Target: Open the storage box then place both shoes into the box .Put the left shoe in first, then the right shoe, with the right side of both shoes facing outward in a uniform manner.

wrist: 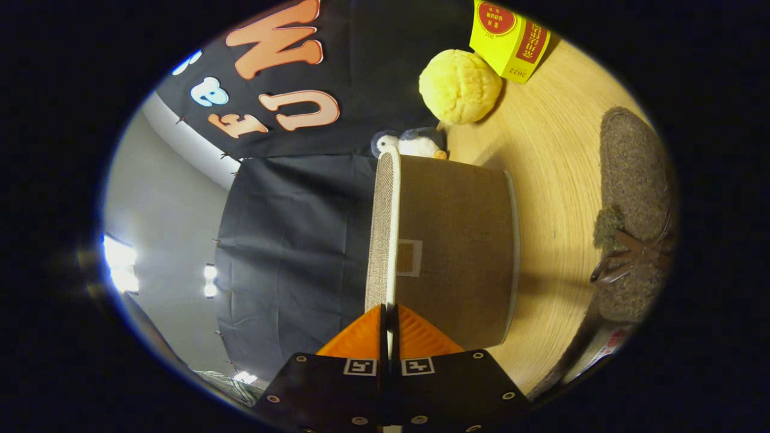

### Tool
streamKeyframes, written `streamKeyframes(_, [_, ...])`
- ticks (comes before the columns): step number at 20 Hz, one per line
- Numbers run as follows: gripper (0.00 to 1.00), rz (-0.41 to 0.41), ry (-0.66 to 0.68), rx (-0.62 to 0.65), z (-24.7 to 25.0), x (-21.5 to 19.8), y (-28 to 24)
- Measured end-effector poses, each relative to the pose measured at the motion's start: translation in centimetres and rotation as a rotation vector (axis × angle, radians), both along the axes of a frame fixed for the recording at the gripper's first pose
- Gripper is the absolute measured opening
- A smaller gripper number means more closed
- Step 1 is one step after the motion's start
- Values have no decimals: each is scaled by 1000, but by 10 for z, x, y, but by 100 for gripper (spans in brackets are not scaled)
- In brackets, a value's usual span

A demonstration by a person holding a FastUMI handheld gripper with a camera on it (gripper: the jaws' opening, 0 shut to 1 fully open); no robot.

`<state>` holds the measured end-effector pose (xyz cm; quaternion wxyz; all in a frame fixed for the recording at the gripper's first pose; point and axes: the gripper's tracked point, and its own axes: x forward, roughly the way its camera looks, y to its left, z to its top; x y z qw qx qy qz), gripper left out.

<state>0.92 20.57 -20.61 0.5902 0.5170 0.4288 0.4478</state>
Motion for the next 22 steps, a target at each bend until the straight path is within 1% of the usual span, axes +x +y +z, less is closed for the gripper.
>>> streamKeyframes(2, [0, -11, -17, 15, 7, 0, -3])
streamKeyframes(4, [0, -25, -34, -5, 10, -1, -2])
streamKeyframes(6, [0, -23, -36, -19, 11, -2, -2])
streamKeyframes(9, [0, -18, 27, -124, -17, -1, 9])
streamKeyframes(10, [1, -14, 43, -125, -16, -1, 11])
streamKeyframes(13, [3, -15, 71, -86, -9, -3, 15])
streamKeyframes(15, [5, 0, 71, 3, 10, -8, 16])
streamKeyframes(16, [5, -17, 39, 21, 18, -8, 16])
streamKeyframes(17, [5, -52, -4, 23, 23, -4, 16])
streamKeyframes(18, [2, -80, -35, 36, 34, 0, 15])
streamKeyframes(19, [2, -88, -48, 48, 45, 3, 16])
streamKeyframes(22, [1, -102, -89, 33, 64, 5, 28])
